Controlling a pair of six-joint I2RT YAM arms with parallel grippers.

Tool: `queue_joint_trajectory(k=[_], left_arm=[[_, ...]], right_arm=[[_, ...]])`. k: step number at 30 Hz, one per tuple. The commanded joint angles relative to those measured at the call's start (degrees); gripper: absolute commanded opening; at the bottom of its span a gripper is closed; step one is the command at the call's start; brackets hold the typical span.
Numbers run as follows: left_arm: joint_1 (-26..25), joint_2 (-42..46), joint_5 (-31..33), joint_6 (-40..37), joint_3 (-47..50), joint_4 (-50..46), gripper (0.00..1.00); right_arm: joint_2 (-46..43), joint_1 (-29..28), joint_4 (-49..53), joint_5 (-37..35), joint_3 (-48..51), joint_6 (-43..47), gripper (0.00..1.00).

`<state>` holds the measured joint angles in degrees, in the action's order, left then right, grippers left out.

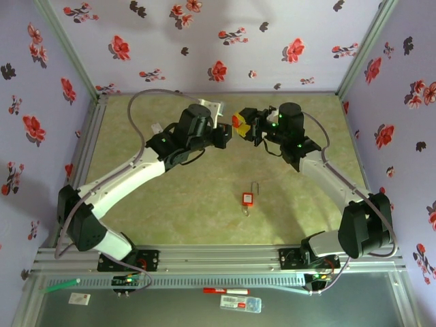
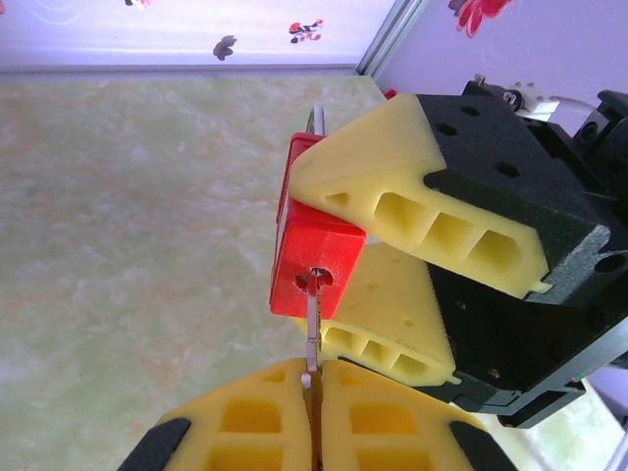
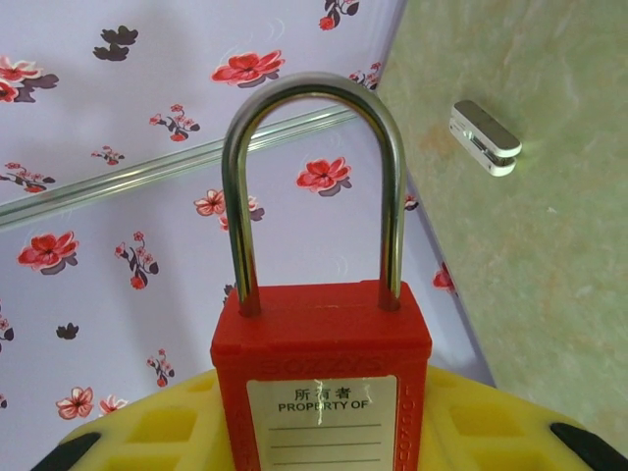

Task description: Unlock with the key

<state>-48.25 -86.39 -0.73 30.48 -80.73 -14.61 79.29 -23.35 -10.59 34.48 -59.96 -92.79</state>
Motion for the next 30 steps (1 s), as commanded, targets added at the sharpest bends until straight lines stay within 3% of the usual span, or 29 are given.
queue_joint_trajectory(k=[1,5,10,18,30], left_arm=[[-0.66,1.21,-8.87,3.57,1.15,14.94,0.00],[-0.09,1.33,-9.69,4.13,1.03,15.80,0.00],[-0.99,1.35,-9.67,1.73,0.44,14.63,0.00],[-6.59,-1.03,-5.00,-7.78,-4.99,7.93,0.00],[-4.59,0.09,-12.14,6.99,1.15,22.95,0.00]], right_arm=[[-1.28,-3.15,-0.25,9.20,-1.81,0.73,0.00],[-2.06,-3.43,2.98,9.23,-2.44,2.72,0.00],[-2.80,-3.80,15.78,7.81,-6.14,12.36,0.00],[-2.63,-3.80,13.41,7.61,-5.91,9.95,0.00],[-2.62,-3.72,9.64,7.40,-4.21,7.57,0.00]])
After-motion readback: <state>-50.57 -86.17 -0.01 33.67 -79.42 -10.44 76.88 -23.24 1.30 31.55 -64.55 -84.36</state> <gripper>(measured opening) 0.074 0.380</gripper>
